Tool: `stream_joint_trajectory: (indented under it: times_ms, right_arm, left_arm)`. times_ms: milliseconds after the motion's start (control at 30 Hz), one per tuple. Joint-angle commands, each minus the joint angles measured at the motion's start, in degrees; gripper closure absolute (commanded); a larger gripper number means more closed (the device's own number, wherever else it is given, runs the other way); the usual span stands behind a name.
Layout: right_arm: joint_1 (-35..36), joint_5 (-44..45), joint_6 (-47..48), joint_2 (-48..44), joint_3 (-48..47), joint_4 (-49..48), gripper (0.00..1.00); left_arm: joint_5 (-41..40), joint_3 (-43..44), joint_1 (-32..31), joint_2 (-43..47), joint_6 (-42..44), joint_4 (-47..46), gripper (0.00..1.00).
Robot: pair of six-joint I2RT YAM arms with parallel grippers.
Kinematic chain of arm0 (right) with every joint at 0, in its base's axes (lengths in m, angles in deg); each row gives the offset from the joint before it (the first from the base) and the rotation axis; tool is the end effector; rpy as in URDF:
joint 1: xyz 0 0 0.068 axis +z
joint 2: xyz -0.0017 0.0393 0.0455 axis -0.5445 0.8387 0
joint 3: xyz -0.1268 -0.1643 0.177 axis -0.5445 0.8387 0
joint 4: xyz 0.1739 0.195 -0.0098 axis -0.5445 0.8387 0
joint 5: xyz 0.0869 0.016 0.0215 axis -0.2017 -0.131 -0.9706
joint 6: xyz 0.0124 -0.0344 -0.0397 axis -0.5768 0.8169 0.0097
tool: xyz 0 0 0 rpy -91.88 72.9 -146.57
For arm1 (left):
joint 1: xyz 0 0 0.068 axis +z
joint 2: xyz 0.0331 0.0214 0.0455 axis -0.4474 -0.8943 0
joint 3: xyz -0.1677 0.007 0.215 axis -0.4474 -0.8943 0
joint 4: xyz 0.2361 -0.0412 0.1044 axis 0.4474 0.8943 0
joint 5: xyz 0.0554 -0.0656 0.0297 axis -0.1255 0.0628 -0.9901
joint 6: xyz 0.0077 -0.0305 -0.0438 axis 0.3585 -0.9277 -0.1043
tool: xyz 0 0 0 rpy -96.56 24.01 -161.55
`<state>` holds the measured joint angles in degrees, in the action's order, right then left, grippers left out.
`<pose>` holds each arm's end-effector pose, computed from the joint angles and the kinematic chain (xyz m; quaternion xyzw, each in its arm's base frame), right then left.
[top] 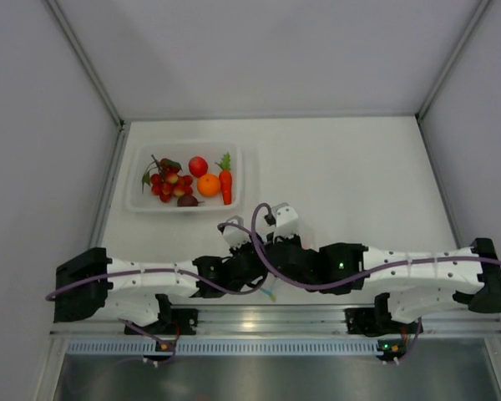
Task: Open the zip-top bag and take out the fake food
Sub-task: Pick up the fake fruit from the zipper food storage bag.
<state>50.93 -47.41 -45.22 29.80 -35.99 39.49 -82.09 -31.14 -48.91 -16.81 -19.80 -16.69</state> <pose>0.0502 0.2545 0.3075 -0.1952 0.8613 0.1593 0.4412 0.0837 -0.2316 0.1989 -0.1817 0.8423 -0.3279 0.3873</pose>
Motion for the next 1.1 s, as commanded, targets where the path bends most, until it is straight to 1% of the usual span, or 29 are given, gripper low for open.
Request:
stream_joint_trajectory:
  times_ms: [0,100,167,200,233,300,367,400,433,500,567,600,633,700,733,767,867,900,933,967,1033,1067]
  right_arm:
    - [0.6,-2.6,-0.3,-5.4,2.2,-7.0,1.00]
    - [0.4,-1.3,0.5,-7.0,3.5,-7.2,1.00]
    - [0.0,-0.3,1.7,-5.2,0.5,-4.6,1.00]
    - [-0.1,-0.5,2.4,-4.2,-1.1,-0.9,1.00]
    - [-0.1,-0.5,3.0,-3.1,-4.5,0.8,1.00]
    - [0.0,-1.6,5.4,-1.7,-6.2,1.6,1.00]
    - [-0.6,-8.3,8.7,-1.9,-6.9,-0.2,1.00]
    - [-2.1,-11.3,9.8,-1.8,-7.1,-0.6,1.00]
    - [-2.5,-15.9,10.7,-1.6,-7.5,-0.9,1.00]
    - [-3.0,-20.1,13.6,-1.5,-7.8,-1.5,1.00]
    - [-2.9,-24.1,14.4,-2.0,-7.2,-3.3,1.00]
    - [-3.0,-25.0,15.1,-3.4,-6.5,-4.4,1.00]
    - [-3.0,-25.3,15.0,-4.4,-5.1,-5.1,1.00]
    - [-3.8,-25.6,15.1,-8.2,-3.5,-8.3,1.00]
    - [-4.4,-26.7,15.1,-9.7,-1.6,-9.6,1.00]
    - [-5.2,-26.6,14.4,-12.4,-1.0,-10.7,1.00]
    - [-7.4,-23.0,13.2,-16.4,0.9,-12.9,1.00]
    - [-8.0,-22.1,13.3,-17.1,1.5,-13.5,1.00]
    - [-8.2,-21.5,13.1,-17.5,1.8,-13.8,1.00]
    - [-8.5,-21.7,13.0,-18.3,2.2,-14.6,1.00]
    - [-8.7,-23.9,13.1,-18.8,3.8,-17.7,1.00]
    - [-8.7,-24.5,13.1,-18.9,4.4,-18.5,1.00]
  left_arm:
    - [1.1,4.4,0.2,-2.6,-0.3,-4.9,0.54]
    - [3.8,5.2,0.1,-6.2,-0.4,-6.5,0.56]
    - [5.7,5.6,0.0,-8.7,0.5,-9.5,0.56]
    - [6.1,6.2,0.0,-9.6,0.6,-9.6,0.56]
    - [6.3,7.6,0.0,-11.2,0.9,-9.6,0.56]
    - [7.2,8.7,0.0,-12.6,2.1,-10.0,0.53]
    - [8.0,9.8,0.0,-14.0,3.1,-11.4,0.49]
    - [8.0,10.2,0.0,-14.4,3.3,-11.3,0.48]
    - [7.8,10.5,0.0,-15.0,3.3,-11.3,0.46]
    - [6.9,11.2,0.0,-15.4,4.1,-11.3,0.44]
    - [5.6,11.3,0.0,-15.2,4.9,-11.2,0.44]
    - [4.9,10.8,0.0,-15.0,5.0,-11.2,0.46]
    - [3.8,10.3,0.0,-14.0,4.9,-11.2,0.49]
    - [2.8,8.6,0.0,-12.7,4.5,-11.2,0.52]
    - [1.8,8.2,0.1,-11.5,4.5,-11.1,0.56]
    - [1.1,7.9,0.1,-10.8,5.2,-11.1,0.58]
    - [-1.6,7.0,0.1,-8.5,7.8,-10.2,0.65]
    - [-2.6,7.3,0.1,-7.8,8.0,-8.8,0.76]
    - [-4.5,8.2,0.1,-7.8,7.9,-6.7,0.80]
    - [-5.1,8.5,0.1,-7.5,7.7,-4.1,0.82]
    - [-5.6,8.4,0.1,-7.0,7.8,-3.4,0.83]
    - [-5.3,8.4,0.1,-7.0,7.7,-3.5,0.80]
